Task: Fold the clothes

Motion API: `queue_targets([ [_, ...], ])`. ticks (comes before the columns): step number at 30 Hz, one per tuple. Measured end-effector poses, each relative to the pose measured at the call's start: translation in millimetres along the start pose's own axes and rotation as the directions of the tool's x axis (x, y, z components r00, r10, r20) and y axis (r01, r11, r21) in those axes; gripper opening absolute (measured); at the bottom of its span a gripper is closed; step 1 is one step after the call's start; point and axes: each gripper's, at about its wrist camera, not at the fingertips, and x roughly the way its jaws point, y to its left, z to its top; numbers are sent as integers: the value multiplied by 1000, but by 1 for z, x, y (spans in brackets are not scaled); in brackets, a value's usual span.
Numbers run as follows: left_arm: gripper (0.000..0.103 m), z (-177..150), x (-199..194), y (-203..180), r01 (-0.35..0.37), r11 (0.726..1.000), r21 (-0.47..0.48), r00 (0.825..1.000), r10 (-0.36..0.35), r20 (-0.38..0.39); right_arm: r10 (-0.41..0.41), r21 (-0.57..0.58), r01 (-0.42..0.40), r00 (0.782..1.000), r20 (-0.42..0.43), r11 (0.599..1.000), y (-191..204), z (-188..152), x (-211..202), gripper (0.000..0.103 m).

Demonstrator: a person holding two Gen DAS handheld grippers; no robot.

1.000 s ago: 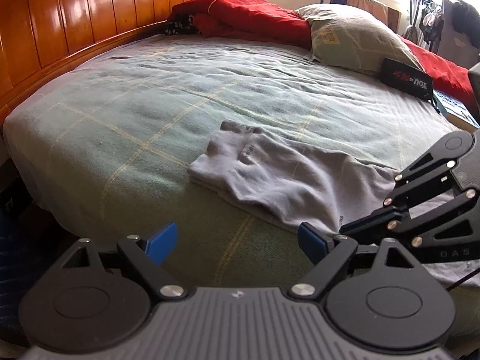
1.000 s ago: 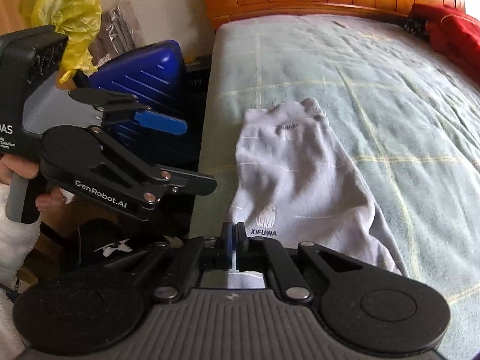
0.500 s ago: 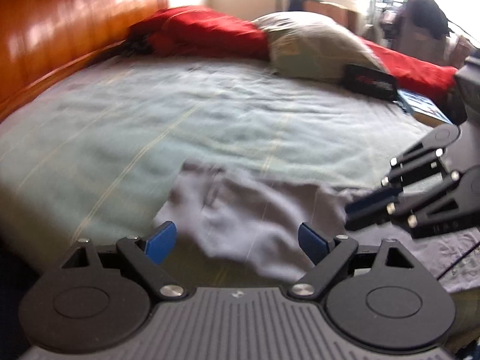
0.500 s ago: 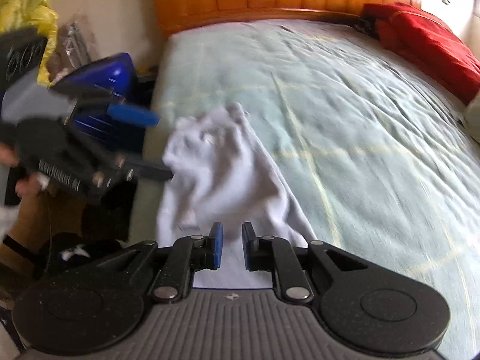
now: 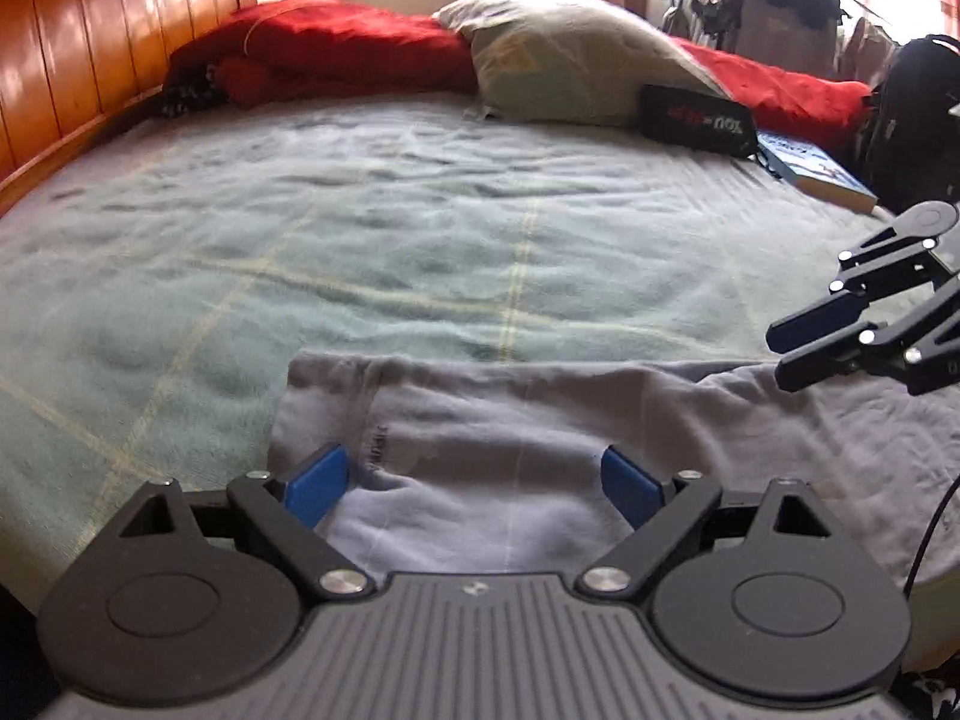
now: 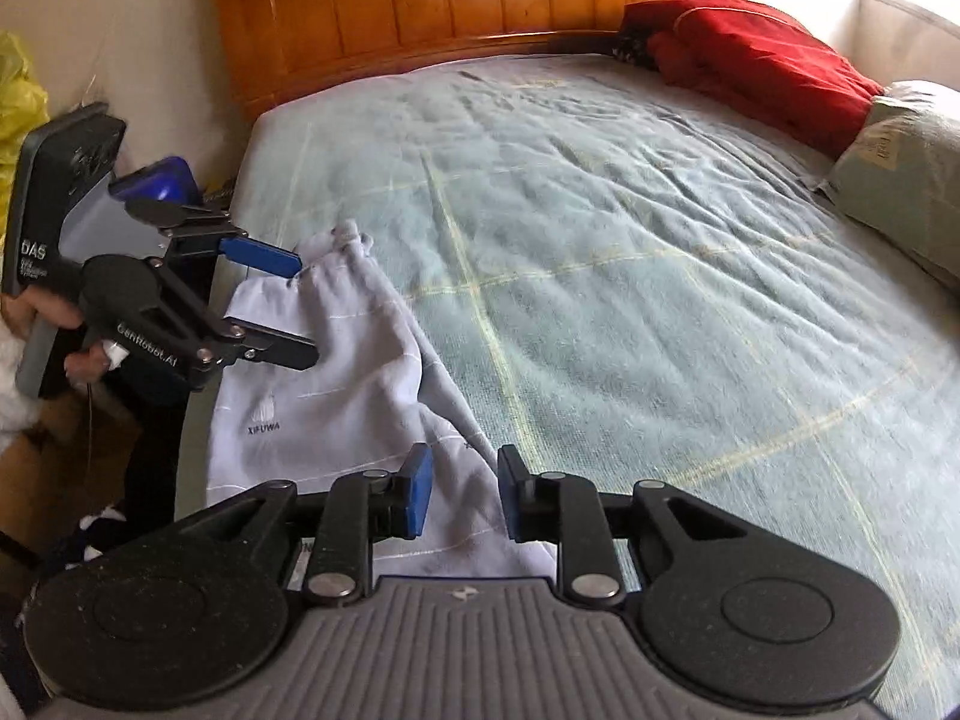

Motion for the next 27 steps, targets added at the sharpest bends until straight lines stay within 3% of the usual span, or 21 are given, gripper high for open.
queue_targets([
  [6, 93, -2, 5, 0, -16, 1000, 14, 1000, 16, -12, -39, -116, 38, 999, -5, 992, 7, -4, 15, 23],
  [11, 94, -2, 5, 0, -15, 1000, 17, 1000, 16, -15, -69, -128, 67, 998, -4, 989, 6, -9, 18, 25],
  [16, 95, -2, 7, 0, -20, 1000, 22, 1000, 20, -15, -120, -217, 129, 991, 52, 968, 21, -12, 10, 25],
  [18, 95, -3, 7, 0, -19, 1000, 22, 1000, 19, -14, -100, -235, 106, 994, 40, 966, 22, -11, 11, 25],
  [26, 96, -5, 8, 0, -15, 1000, 21, 1000, 15, -5, -93, -179, 93, 996, 8, 979, 11, -13, 18, 24],
  [27, 96, -5, 8, 0, -16, 1000, 20, 1000, 16, -5, -98, -176, 99, 995, 12, 979, 11, -14, 16, 19],
])
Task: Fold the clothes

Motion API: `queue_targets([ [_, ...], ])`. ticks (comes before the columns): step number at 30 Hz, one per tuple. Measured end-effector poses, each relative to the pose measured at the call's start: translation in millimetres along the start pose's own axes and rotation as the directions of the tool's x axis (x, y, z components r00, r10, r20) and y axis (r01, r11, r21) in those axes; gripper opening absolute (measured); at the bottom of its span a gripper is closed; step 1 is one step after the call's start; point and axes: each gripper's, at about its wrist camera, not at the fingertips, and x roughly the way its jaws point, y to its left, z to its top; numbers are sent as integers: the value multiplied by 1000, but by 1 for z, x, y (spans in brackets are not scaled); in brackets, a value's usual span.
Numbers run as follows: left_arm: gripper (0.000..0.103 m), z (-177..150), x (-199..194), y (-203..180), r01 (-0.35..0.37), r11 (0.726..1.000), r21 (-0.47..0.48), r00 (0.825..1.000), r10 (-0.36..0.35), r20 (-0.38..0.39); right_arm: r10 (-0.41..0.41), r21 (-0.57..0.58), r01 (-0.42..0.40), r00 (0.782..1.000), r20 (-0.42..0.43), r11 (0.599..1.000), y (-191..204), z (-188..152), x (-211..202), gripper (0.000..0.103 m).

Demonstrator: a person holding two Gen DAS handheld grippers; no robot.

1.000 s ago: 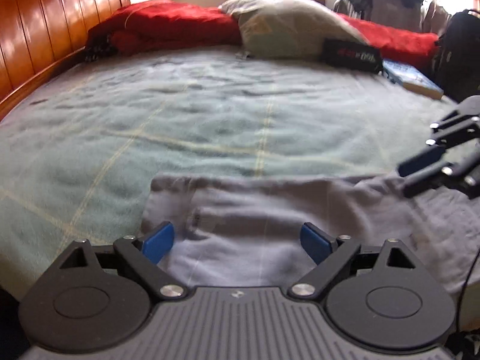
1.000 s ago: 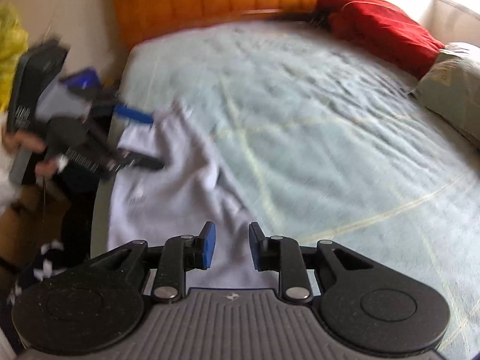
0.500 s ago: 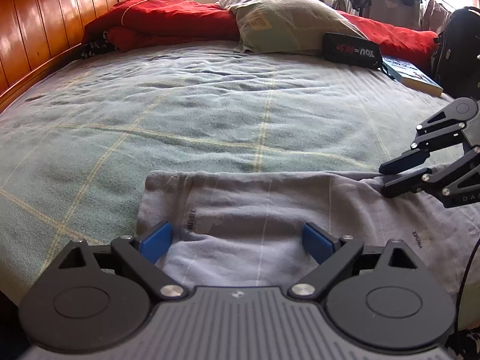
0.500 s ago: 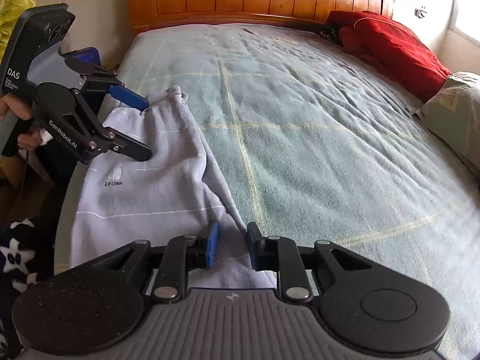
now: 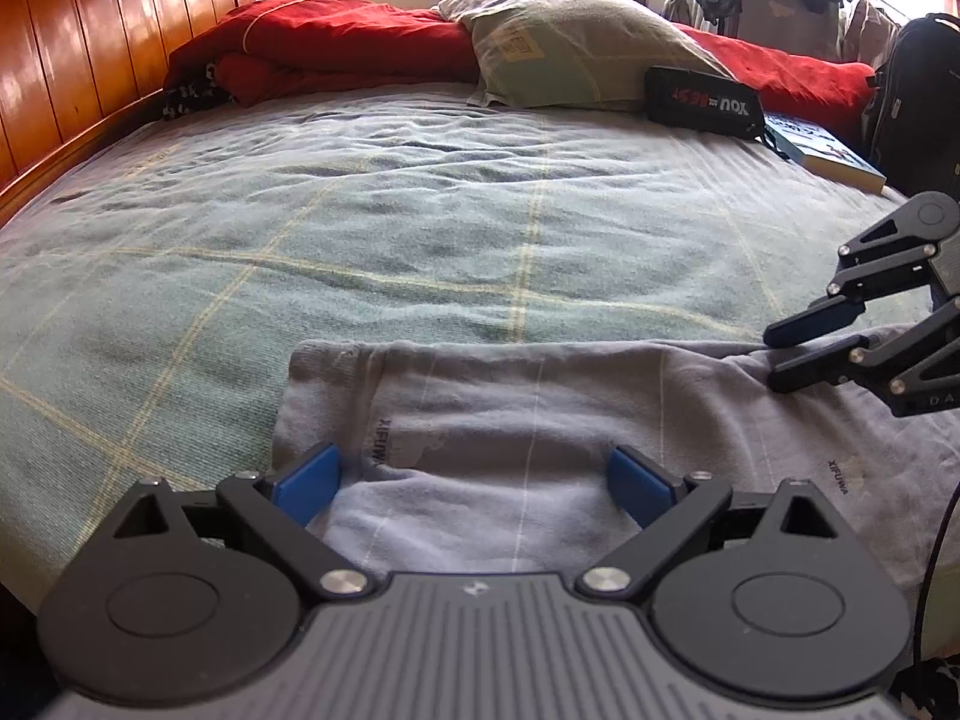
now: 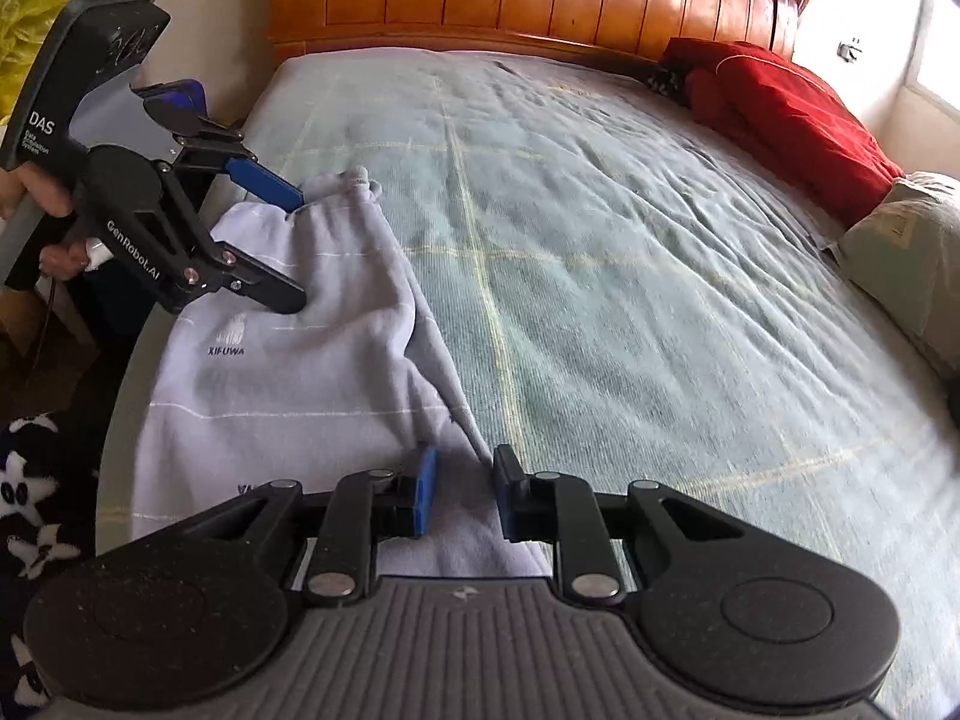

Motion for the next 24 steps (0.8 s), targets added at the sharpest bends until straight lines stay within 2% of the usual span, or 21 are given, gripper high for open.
queue_targets([
  [1, 97, 0, 0, 0, -1, 1000, -1, 1000, 1, -1, -8, 2, 8, 1000, 3, 1000, 1, -1, -1, 8],
  [7, 97, 0, 0, 0, -1, 1000, -2, 1000, 1, -2, -106, -25, 107, 993, 48, 994, 10, -3, -14, 7],
  [11, 97, 1, 0, -1, -2, 1000, -4, 1000, 2, -5, -108, 6, 108, 994, 23, 994, 5, -3, -12, 8],
  [13, 97, 3, -1, -1, -3, 1000, -6, 1000, 3, -8, -105, 32, 105, 994, 11, 994, 3, -2, -11, 13],
  [16, 97, 8, -7, -1, 0, 1000, 4, 1000, 0, 1, -83, 64, 80, 996, 46, 995, 4, 3, -26, 18],
  [18, 98, 11, -8, -2, -2, 1000, 20, 1000, 2, 7, -19, 79, 15, 998, 59, 997, 9, 8, -37, 27],
  [20, 98, 14, 1, -1, -30, 999, 33, 999, 30, -18, 46, 71, -49, 998, 37, 996, 19, 9, -38, 39],
  [23, 102, 15, 16, 5, -37, 999, 23, 999, 37, -33, 120, 42, -119, 993, -9, 992, 39, 6, -33, 43],
  [24, 102, 15, 18, 8, -32, 999, 12, 999, 32, -33, 112, 23, -111, 993, -42, 994, 46, 2, -28, 45],
])
